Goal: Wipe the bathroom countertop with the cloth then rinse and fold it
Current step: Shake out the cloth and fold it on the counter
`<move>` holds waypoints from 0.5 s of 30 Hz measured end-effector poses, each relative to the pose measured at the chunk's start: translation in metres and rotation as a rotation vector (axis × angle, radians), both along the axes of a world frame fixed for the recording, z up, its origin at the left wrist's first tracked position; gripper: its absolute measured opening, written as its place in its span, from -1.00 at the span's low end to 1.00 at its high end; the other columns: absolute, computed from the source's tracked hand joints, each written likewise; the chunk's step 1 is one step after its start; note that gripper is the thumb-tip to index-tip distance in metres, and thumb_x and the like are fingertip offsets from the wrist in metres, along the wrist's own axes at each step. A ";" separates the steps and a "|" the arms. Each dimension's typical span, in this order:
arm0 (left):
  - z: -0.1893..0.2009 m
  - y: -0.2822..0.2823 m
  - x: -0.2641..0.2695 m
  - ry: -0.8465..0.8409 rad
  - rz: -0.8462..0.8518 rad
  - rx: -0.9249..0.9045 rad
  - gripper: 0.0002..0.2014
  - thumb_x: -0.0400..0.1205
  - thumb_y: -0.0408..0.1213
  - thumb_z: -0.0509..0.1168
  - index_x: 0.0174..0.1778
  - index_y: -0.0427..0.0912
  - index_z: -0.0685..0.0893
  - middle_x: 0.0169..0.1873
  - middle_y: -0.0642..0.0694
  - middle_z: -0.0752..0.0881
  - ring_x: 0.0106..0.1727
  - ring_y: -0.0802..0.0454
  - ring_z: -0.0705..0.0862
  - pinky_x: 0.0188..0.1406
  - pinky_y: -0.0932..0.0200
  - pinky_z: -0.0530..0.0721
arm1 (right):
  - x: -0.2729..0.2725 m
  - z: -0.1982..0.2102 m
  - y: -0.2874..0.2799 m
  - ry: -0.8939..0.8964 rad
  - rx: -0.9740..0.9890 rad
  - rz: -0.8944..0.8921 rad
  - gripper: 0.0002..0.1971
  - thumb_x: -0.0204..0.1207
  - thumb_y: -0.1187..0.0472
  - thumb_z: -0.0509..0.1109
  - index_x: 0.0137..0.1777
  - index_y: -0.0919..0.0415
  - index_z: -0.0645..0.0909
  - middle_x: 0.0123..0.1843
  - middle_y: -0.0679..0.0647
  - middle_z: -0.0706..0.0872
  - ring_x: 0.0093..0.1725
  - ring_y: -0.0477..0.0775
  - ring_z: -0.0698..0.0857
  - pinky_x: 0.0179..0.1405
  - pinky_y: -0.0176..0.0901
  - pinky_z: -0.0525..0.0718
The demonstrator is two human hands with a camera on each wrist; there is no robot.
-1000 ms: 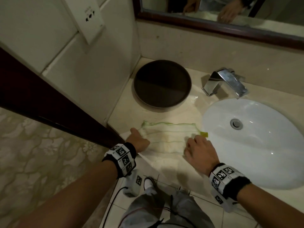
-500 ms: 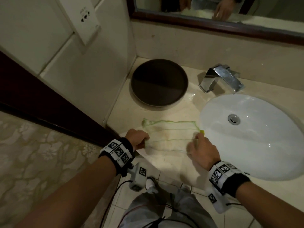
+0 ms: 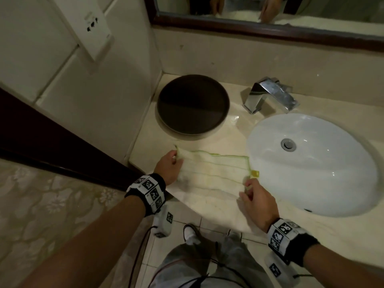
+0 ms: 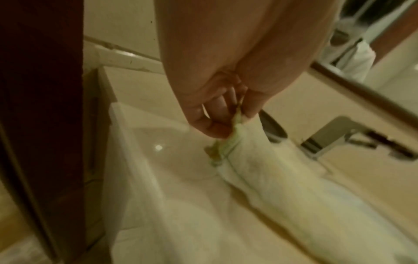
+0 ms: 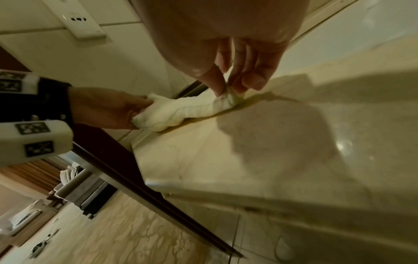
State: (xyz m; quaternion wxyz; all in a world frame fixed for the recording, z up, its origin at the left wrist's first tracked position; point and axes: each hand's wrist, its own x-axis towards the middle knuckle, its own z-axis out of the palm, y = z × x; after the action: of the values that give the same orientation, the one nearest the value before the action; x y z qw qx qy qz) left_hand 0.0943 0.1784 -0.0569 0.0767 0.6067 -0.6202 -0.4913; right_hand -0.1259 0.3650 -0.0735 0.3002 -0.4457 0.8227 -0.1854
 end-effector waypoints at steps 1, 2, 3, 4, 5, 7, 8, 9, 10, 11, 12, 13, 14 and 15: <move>-0.003 0.002 0.001 -0.036 0.008 0.011 -0.68 0.65 -0.22 0.27 0.33 -0.10 0.54 0.17 -0.08 0.72 0.19 -0.12 0.68 0.28 -0.05 0.62 | 0.000 -0.001 0.002 0.006 0.035 0.016 -0.85 0.58 0.08 0.35 0.01 -0.05 0.40 -0.30 -0.16 0.61 -0.27 0.07 0.60 -0.26 -0.11 0.48; -0.004 0.003 0.001 -0.062 0.010 0.014 -0.62 0.63 -0.26 0.28 0.38 -0.08 0.50 0.20 -0.07 0.70 0.22 -0.12 0.66 0.30 -0.01 0.60 | 0.001 0.000 0.002 0.012 0.061 0.027 -0.87 0.58 0.05 0.33 0.00 -0.05 0.41 -0.30 -0.16 0.61 -0.26 0.08 0.60 -0.26 -0.11 0.48; -0.005 0.003 0.001 -0.083 -0.010 0.009 -0.57 0.61 -0.29 0.29 0.42 -0.07 0.47 0.21 -0.08 0.69 0.22 -0.12 0.65 0.30 0.00 0.59 | 0.001 0.001 0.001 0.013 0.079 0.027 -0.88 0.58 0.04 0.33 -0.01 -0.05 0.41 -0.30 -0.16 0.61 -0.26 0.08 0.60 -0.27 -0.11 0.48; -0.006 0.002 0.000 -0.100 -0.043 -0.009 -0.54 0.60 -0.31 0.29 0.44 -0.05 0.46 0.21 -0.10 0.69 0.22 -0.14 0.65 0.31 -0.01 0.59 | 0.001 0.002 0.000 0.012 0.091 0.021 -0.88 0.58 0.03 0.32 -0.02 -0.05 0.41 -0.30 -0.16 0.61 -0.26 0.08 0.60 -0.26 -0.11 0.48; -0.005 0.001 0.000 -0.110 -0.077 -0.030 -0.53 0.60 -0.32 0.29 0.46 -0.05 0.45 0.21 -0.12 0.69 0.23 -0.14 0.64 0.31 0.00 0.58 | 0.000 0.003 -0.003 0.010 0.095 0.011 -0.88 0.58 0.02 0.31 0.00 -0.05 0.41 -0.28 -0.15 0.62 -0.25 0.09 0.60 -0.25 -0.10 0.49; -0.003 -0.003 -0.003 -0.100 -0.101 -0.079 -0.54 0.62 -0.32 0.29 0.46 -0.04 0.46 0.19 -0.12 0.68 0.23 -0.14 0.64 0.28 0.04 0.58 | -0.001 0.006 -0.009 0.005 0.101 -0.011 -0.87 0.59 0.01 0.27 0.06 -0.07 0.39 -0.20 -0.10 0.64 -0.20 0.14 0.62 -0.20 -0.10 0.47; -0.002 -0.005 -0.003 -0.091 -0.097 -0.107 -0.55 0.62 -0.31 0.29 0.46 -0.02 0.47 0.19 -0.12 0.68 0.22 -0.13 0.64 0.26 0.06 0.58 | -0.002 0.008 -0.012 0.014 0.108 -0.004 -0.87 0.60 0.03 0.25 0.08 -0.07 0.38 -0.17 -0.07 0.66 -0.17 0.17 0.63 -0.19 -0.09 0.45; -0.002 -0.006 -0.004 -0.095 -0.093 -0.136 -0.56 0.63 -0.29 0.29 0.45 0.00 0.47 0.18 -0.11 0.69 0.20 -0.13 0.65 0.24 0.07 0.59 | -0.002 0.009 -0.015 0.030 0.120 0.017 -0.88 0.60 0.05 0.24 0.09 -0.06 0.37 -0.16 -0.05 0.67 -0.16 0.20 0.64 -0.19 -0.09 0.44; -0.003 -0.007 -0.005 -0.107 -0.100 -0.167 -0.56 0.64 -0.27 0.28 0.45 0.01 0.46 0.17 -0.12 0.70 0.19 -0.15 0.66 0.23 0.04 0.61 | -0.002 0.012 -0.018 0.050 0.143 0.046 -0.88 0.60 0.08 0.22 0.09 -0.03 0.38 -0.16 -0.03 0.67 -0.17 0.21 0.64 -0.19 -0.09 0.44; -0.003 -0.006 -0.005 -0.132 -0.122 -0.189 -0.55 0.64 -0.26 0.27 0.47 0.01 0.44 0.16 -0.14 0.70 0.18 -0.17 0.66 0.24 0.00 0.62 | -0.001 0.015 -0.020 0.073 0.173 0.078 -0.89 0.60 0.09 0.21 0.09 0.00 0.39 -0.17 -0.03 0.66 -0.19 0.20 0.62 -0.19 -0.09 0.45; -0.004 -0.005 -0.005 -0.167 -0.151 -0.210 -0.53 0.64 -0.26 0.25 0.49 -0.01 0.40 0.17 -0.17 0.68 0.18 -0.21 0.65 0.24 -0.05 0.62 | 0.001 0.018 -0.021 0.098 0.201 0.109 -0.89 0.60 0.10 0.20 0.09 0.03 0.39 -0.18 -0.03 0.64 -0.21 0.18 0.59 -0.19 -0.08 0.46; -0.005 -0.002 -0.005 -0.216 -0.175 -0.242 -0.51 0.65 -0.28 0.23 0.52 -0.04 0.35 0.21 -0.21 0.64 0.20 -0.23 0.63 0.26 -0.07 0.60 | 0.003 0.021 -0.021 0.127 0.224 0.135 -0.88 0.60 0.09 0.20 0.08 0.04 0.40 -0.18 -0.04 0.61 -0.23 0.17 0.56 -0.19 -0.08 0.47; -0.006 0.001 -0.004 -0.270 -0.191 -0.300 -0.49 0.64 -0.30 0.22 0.54 -0.09 0.32 0.25 -0.24 0.58 0.22 -0.24 0.59 0.28 -0.08 0.57 | 0.004 0.025 -0.022 0.158 0.233 0.156 -0.88 0.60 0.07 0.21 0.06 0.05 0.41 -0.17 -0.04 0.59 -0.24 0.15 0.54 -0.20 -0.09 0.47; -0.007 0.005 -0.003 -0.317 -0.208 -0.376 -0.47 0.63 -0.33 0.23 0.55 -0.14 0.31 0.30 -0.26 0.51 0.26 -0.22 0.53 0.31 -0.06 0.53 | 0.006 0.027 -0.022 0.197 0.220 0.175 -0.87 0.60 0.05 0.22 0.05 0.06 0.43 -0.15 -0.03 0.58 -0.23 0.13 0.53 -0.22 -0.11 0.46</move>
State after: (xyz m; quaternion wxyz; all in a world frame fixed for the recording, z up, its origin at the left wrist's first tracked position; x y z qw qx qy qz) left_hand 0.0908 0.1838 -0.0637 0.0391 0.5840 -0.7640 -0.2717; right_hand -0.1202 0.3425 -0.0462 0.2800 -0.4963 0.8214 -0.0228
